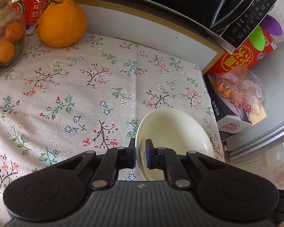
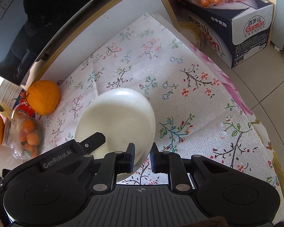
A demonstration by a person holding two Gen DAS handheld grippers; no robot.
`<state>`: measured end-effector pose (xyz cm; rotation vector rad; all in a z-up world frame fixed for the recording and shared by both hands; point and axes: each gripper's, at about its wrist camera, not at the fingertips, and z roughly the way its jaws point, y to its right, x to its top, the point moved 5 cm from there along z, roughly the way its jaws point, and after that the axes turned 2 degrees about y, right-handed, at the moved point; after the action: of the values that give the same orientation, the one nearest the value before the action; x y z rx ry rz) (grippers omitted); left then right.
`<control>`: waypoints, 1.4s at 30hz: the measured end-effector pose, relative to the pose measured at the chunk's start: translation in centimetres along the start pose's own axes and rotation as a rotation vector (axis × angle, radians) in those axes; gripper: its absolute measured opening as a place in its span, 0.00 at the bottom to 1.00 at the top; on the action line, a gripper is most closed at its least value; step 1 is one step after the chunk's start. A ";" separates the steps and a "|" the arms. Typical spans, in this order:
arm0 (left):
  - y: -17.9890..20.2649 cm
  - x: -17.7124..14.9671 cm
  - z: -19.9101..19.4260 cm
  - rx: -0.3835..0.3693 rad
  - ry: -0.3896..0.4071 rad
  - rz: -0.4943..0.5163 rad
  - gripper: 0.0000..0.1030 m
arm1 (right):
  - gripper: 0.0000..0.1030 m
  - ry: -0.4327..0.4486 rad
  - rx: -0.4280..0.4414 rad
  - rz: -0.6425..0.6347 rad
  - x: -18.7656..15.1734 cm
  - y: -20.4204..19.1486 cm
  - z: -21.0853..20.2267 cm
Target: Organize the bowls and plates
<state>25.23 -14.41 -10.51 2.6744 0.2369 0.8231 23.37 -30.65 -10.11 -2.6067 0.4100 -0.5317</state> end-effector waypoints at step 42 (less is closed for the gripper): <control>-0.5 -7.1 -16.5 -0.106 0.146 0.005 0.10 | 0.17 0.161 0.240 -0.204 -8.6 -2.7 -14.6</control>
<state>9.99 -11.37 -1.54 2.5205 0.2155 1.0057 10.00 -30.49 0.69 -2.3937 0.1199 -0.8111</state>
